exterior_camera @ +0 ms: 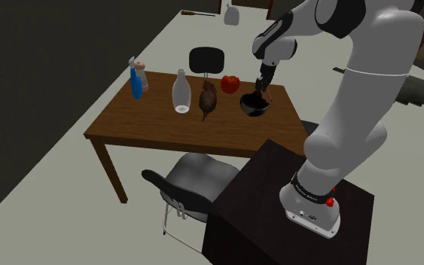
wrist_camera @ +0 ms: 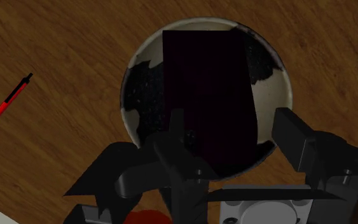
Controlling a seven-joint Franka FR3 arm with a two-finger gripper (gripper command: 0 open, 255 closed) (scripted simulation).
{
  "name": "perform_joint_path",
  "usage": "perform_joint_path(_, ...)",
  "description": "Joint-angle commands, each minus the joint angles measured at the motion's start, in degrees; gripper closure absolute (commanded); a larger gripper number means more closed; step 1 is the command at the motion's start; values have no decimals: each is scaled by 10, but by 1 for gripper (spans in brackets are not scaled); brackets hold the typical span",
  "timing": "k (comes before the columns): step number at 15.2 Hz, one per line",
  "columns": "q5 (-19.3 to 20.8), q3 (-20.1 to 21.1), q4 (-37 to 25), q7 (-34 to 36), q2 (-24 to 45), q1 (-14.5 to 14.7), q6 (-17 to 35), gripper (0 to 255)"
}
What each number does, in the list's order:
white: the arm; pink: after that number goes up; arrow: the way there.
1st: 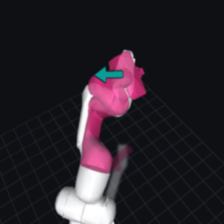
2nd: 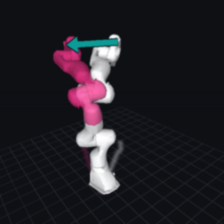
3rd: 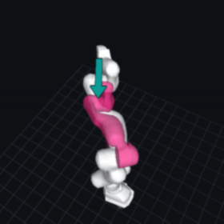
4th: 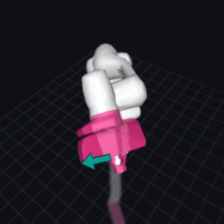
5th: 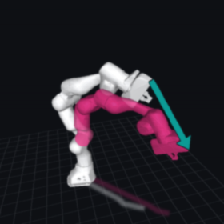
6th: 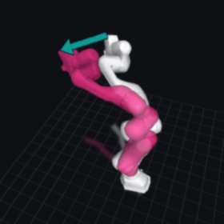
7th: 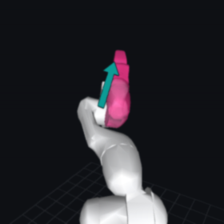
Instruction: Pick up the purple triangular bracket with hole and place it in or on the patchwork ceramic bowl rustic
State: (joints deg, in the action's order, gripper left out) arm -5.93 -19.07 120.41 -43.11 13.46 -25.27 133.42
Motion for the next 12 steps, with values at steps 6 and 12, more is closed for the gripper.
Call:
perform_joint_path(6,6,-2,-5,4,-12,2,-17,0)
perform_joint_path(12,22,-6,-24,15,-44,5,-65,0)
